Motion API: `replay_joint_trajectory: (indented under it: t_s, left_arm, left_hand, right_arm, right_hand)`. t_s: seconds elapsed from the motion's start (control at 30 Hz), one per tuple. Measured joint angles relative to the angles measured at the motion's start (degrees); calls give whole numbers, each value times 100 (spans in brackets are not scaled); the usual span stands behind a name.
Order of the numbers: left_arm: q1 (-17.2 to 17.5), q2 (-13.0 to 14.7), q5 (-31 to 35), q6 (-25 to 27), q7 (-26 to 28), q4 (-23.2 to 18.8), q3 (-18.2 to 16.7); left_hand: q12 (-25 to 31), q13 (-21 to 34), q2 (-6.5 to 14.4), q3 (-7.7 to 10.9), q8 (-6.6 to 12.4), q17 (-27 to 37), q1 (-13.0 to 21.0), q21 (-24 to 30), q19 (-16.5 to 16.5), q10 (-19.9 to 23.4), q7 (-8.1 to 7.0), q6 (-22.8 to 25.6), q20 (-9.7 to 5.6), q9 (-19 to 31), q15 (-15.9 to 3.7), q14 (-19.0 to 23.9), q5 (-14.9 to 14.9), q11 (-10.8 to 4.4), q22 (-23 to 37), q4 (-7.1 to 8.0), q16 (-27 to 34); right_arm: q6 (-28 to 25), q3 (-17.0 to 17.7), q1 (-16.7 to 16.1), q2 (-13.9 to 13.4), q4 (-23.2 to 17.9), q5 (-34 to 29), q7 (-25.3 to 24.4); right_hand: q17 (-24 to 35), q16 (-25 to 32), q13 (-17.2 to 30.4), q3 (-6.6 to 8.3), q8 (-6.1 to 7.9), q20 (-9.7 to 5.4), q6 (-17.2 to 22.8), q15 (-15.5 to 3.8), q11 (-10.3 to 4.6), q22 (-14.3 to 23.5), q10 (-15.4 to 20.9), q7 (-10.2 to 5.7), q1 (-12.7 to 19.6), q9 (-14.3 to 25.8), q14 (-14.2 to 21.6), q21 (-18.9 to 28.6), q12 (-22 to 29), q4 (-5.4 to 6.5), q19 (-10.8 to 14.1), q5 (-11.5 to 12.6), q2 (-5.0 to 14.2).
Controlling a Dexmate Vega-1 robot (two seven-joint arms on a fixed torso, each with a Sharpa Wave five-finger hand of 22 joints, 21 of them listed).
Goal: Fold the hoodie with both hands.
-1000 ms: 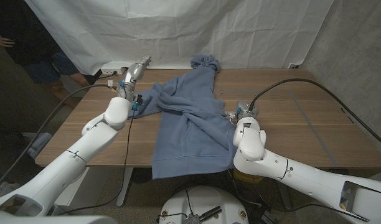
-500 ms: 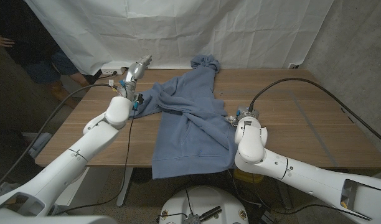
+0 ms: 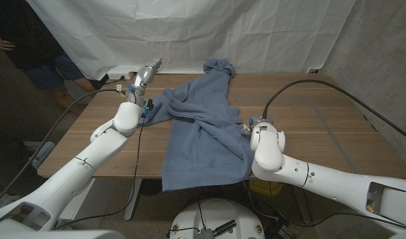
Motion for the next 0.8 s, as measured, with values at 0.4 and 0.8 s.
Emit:
replay_joint_trajectory:
  t_s: [0.4, 0.8]
  left_arm:
    - [-121, -51, 10, -79, -24, 166, 76]
    - [-242, -88, 34, -154, -91, 309, 151]
  left_hand:
    - [0, 0, 0, 0, 0, 0, 0, -21, -42, -36, 0, 0, -40, 0, 33, -32, 0, -27, 0, 0, 0]
    - [0, -1, 0, 0, 0, -15, 0, -21, -42, -36, 0, 0, -40, 0, 11, -53, 0, -27, -1, 0, 0]
  right_arm:
    - [-2, -305, 207, -12, 54, 153, -324]
    - [251, 114, -238, -13, -203, 665, -1760]
  right_hand:
    - [-32, 187, -23, 679, 733, -374, 1403, -82, -513, 0, 879, -52, 980, 146, 745, -30, 268, -308, 580, 105, 222]
    - [-23, 169, -23, 805, 924, -458, 1541, -83, -584, 0, 1133, 73, 1105, 276, 781, -30, 315, -260, 664, 124, 274]
